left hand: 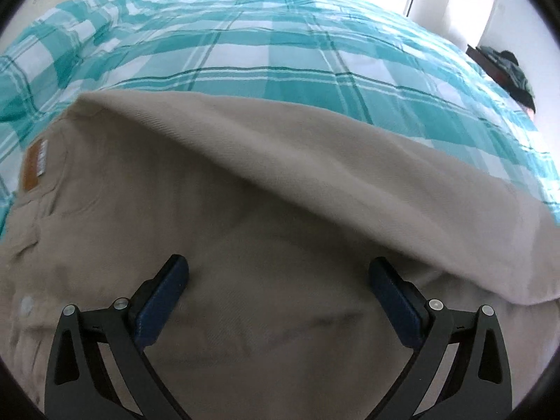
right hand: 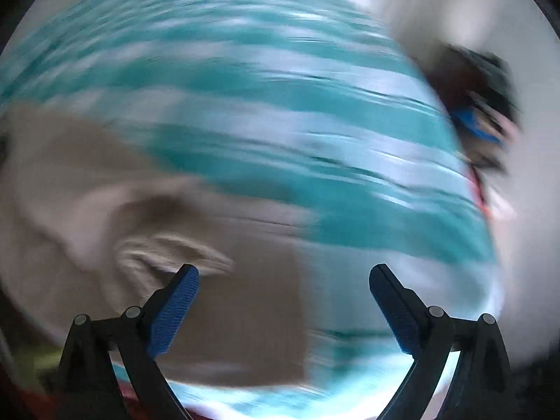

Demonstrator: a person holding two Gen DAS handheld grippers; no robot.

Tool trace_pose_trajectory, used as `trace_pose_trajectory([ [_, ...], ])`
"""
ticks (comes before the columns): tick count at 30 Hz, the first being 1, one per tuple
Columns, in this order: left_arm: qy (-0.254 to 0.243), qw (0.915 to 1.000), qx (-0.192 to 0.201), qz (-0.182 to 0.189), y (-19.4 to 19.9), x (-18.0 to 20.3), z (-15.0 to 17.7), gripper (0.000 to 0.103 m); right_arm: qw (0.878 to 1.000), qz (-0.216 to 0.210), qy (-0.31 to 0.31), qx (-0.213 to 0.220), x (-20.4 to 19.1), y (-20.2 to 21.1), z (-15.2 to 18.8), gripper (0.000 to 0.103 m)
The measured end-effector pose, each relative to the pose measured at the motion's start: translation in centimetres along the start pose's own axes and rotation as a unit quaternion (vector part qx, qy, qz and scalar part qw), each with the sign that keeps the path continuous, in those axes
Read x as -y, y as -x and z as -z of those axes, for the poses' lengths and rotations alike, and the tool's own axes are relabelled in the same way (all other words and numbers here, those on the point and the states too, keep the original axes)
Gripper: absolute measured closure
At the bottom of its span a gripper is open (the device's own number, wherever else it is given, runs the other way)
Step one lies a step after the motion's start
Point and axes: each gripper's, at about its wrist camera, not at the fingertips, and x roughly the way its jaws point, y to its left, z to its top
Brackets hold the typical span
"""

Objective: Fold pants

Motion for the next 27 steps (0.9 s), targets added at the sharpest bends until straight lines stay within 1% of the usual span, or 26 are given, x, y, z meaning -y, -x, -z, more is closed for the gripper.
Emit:
trace_pose_trajectory([
  [2,0.007,0.9997,0.000,0.022,1.9,-0.1,1.0,0.001,0.998,0.027,-0.045,0.019,2.4,2.5,0.6,0.006],
  [3,0.010,0.9990,-0.005,0.043,2.8,-0.1,1.8,0.001,0.998,0.030,-0.056,0.028,2.8,3.5,0.7,0.006],
  [5,0.016,0.9971,-0.021,0.071,4.2,-0.1,3.4,0.001,0.996,0.013,-0.070,0.051,1.9,5.9,1.1,0.006],
  [7,0.022,0.9960,-0.024,0.083,5.3,0.0,5.5,0.001,0.992,-0.050,-0.092,0.067,-0.4,7.5,1.7,0.006],
  [8,0.024,0.9960,-0.023,0.083,5.7,0.1,6.5,0.001,0.984,-0.114,-0.115,0.077,-1.9,8.0,2.1,0.006],
  [9,0.028,0.9961,-0.023,0.080,5.9,0.2,7.8,0.001,0.971,-0.174,-0.140,0.085,-3.0,8.2,2.6,0.006],
  [10,0.032,0.9961,-0.023,0.080,5.9,0.2,8.6,0.001,0.939,-0.272,-0.191,0.083,-4.8,7.5,3.4,0.006],
  [11,0.037,0.9958,-0.026,0.080,5.7,0.2,9.0,0.001,0.914,-0.329,-0.228,0.070,-6.2,6.2,4.0,0.006],
  [12,0.043,0.9956,-0.028,0.079,5.4,0.1,9.7,0.001,0.892,-0.366,-0.258,0.055,-7.6,5.0,4.5,0.006],
  [13,0.040,0.9962,-0.014,0.076,5.4,0.1,10.3,0.001,0.871,-0.394,-0.291,0.035,-9.2,3.2,5.0,0.007],
  [14,0.034,0.9966,-0.005,0.074,5.6,0.2,10.5,0.001,0.861,-0.399,-0.315,0.017,-10.3,1.5,5.4,0.009],
  [15,0.026,0.9972,-0.002,0.070,5.6,0.4,10.6,0.001,0.861,-0.387,-0.331,-0.001,-11.0,0.2,5.6,0.017],
  [16,0.020,0.9977,-0.002,0.065,5.6,0.6,10.6,0.001,0.868,-0.348,-0.354,-0.030,-11.4,-1.5,6.0,0.027],
  [17,0.014,0.9981,-0.003,0.061,5.6,0.8,10.6,0.001,0.869,-0.310,-0.383,-0.042,-11.0,-2.7,6.6,0.055],
  [18,0.012,0.9982,-0.006,0.058,5.6,0.9,10.6,0.001,0.862,-0.290,-0.414,-0.038,-10.4,-3.0,7.1,0.078],
  [19,0.012,0.9981,-0.006,0.059,5.7,1.0,10.6,0.001,0.847,-0.267,-0.459,-0.026,-9.3,-3.2,8.0,0.083],
  [20,0.015,0.9979,-0.005,0.062,5.8,0.9,10.6,0.001,0.831,-0.255,-0.494,-0.011,-8.4,-3.3,8.7,0.087],
  [21,0.018,0.9977,-0.004,0.065,5.9,0.7,10.6,0.001,0.819,-0.242,-0.521,0.006,-7.5,-3.5,9.2,0.093],
  [22,0.020,0.9976,-0.006,0.066,5.8,0.7,10.5,0.001,0.820,-0.230,-0.524,0.014,-7.2,-3.6,9.2,0.097],
  [23,0.022,0.9975,-0.010,0.067,5.8,0.7,10.3,0.001,0.826,-0.219,-0.519,0.018,-7.0,-3.8,8.8,0.101],
  [24,0.023,0.9974,-0.014,0.067,5.8,0.8,10.1,0.001,0.833,-0.214,-0.509,0.023,-6.9,-3.8,8.3,0.101],
  [25,0.025,0.9973,-0.019,0.066,5.9,0.8,10.0,0.001,0.837,-0.215,-0.503,0.031,-6.8,-3.7,7.8,0.101],
  [27,0.032,0.9965,-0.022,0.074,6.3,0.5,9.8,0.001,0.847,-0.215,-0.483,0.062,-6.2,-2.0,6.4,0.102],
])
